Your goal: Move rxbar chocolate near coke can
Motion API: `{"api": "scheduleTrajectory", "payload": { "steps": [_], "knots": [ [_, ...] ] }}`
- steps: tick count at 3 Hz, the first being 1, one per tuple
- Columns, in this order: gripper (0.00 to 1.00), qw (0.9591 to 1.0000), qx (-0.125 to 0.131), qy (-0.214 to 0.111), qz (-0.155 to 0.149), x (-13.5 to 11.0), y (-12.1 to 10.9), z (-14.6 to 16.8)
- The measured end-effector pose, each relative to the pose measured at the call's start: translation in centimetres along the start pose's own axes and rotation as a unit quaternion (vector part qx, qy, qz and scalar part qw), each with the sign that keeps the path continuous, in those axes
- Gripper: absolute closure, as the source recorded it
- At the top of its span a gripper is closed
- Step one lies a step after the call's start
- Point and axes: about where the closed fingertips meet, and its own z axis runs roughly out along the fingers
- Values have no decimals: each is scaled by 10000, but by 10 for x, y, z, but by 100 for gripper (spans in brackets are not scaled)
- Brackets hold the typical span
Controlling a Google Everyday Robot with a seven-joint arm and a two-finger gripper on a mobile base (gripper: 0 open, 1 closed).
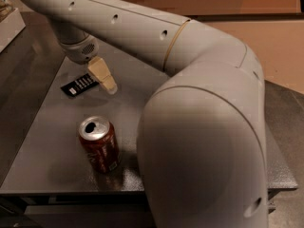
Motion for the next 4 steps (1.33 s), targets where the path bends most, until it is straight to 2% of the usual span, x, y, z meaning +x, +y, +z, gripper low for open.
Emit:
{"api": "scheduleTrajectory", "payload": {
  "steps": [3, 4],
  "knots": [
    [0, 9990, -383, 7, -243, -5, -11, 19],
    [18, 9987, -452, -64, -245, -5, -6, 22]
  ]
}}
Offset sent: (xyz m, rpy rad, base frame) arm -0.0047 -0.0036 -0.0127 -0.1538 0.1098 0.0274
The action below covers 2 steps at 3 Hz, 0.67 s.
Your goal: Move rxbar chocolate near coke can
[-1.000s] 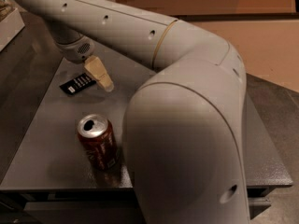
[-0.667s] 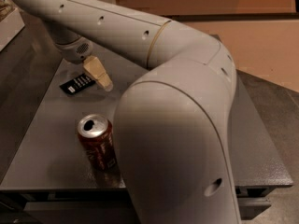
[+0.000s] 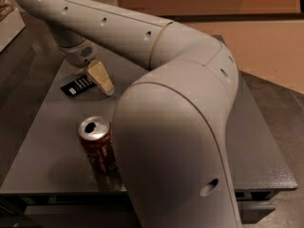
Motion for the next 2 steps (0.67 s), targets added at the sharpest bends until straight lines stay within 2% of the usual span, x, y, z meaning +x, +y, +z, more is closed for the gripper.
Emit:
{"api": "scheduleTrajectory", "payload": {
  "steps": [2],
  "knots": [
    [64, 9998, 79, -145, 53, 4, 9, -12]
  ]
}}
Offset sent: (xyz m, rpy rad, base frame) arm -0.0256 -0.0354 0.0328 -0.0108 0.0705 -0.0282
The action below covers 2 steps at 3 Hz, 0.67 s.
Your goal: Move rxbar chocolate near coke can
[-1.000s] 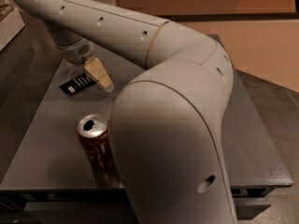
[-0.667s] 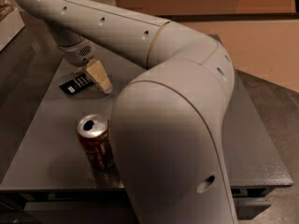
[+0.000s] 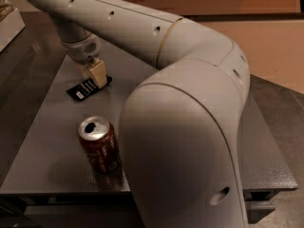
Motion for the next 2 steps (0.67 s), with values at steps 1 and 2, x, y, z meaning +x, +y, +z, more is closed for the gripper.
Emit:
{"api": "scheduleTrajectory", "payload": {
  "steps": [1, 2],
  "knots": [
    [87, 9997, 185, -165, 69, 6, 10, -20],
    [100, 9984, 355, -404, 190, 14, 30, -41]
  ]
}}
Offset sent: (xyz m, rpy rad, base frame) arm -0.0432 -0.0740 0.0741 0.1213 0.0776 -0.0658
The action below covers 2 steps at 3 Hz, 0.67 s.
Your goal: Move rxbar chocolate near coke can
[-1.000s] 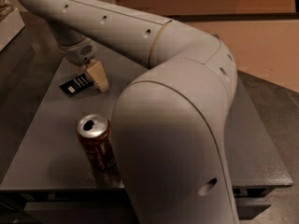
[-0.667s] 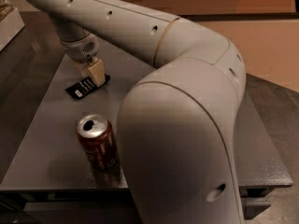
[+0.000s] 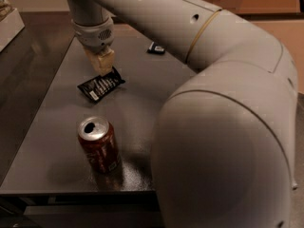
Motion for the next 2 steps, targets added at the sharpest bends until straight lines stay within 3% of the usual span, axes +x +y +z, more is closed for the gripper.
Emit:
{"api": "scheduleTrajectory", "payload": {
  "steps": [1, 2],
  "knots": [
    [100, 9996, 15, -238, 127, 5, 31, -15],
    [100, 9988, -138, -412, 208, 8, 64, -17]
  ]
}}
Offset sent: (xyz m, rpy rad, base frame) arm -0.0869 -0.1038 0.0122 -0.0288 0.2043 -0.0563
